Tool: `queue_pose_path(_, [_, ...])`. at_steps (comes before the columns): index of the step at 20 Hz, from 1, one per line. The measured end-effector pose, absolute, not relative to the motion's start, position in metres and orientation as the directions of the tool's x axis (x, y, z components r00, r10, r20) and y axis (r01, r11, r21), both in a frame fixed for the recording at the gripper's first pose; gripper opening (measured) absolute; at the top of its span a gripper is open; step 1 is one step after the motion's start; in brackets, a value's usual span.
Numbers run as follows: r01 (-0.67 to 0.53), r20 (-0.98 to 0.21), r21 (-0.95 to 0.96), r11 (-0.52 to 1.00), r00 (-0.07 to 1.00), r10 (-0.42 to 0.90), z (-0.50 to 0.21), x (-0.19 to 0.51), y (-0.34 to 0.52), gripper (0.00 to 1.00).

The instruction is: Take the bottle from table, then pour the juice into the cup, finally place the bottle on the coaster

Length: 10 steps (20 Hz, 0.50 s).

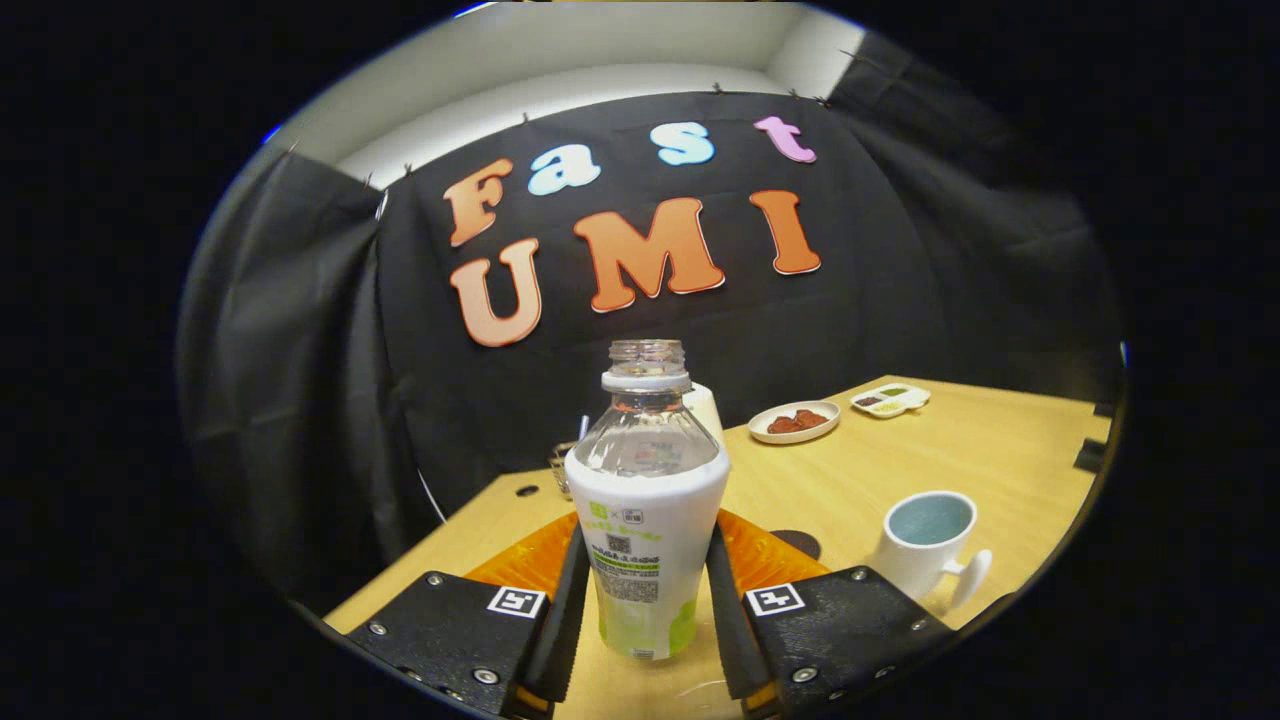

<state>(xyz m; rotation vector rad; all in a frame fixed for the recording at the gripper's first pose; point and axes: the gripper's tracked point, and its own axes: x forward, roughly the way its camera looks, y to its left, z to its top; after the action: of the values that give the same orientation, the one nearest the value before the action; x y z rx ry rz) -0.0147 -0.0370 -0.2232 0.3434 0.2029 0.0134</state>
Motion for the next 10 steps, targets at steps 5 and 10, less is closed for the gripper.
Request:
queue_pose_path(5, [0.061,-0.160,0.554,0.830,0.987,0.035,-0.203,-0.005,-0.036,0.58])
queue_pose_path(10, [0.163,-0.199,0.711,0.684,0.980,-0.026,-0.207,0.000,-0.058,0.58])
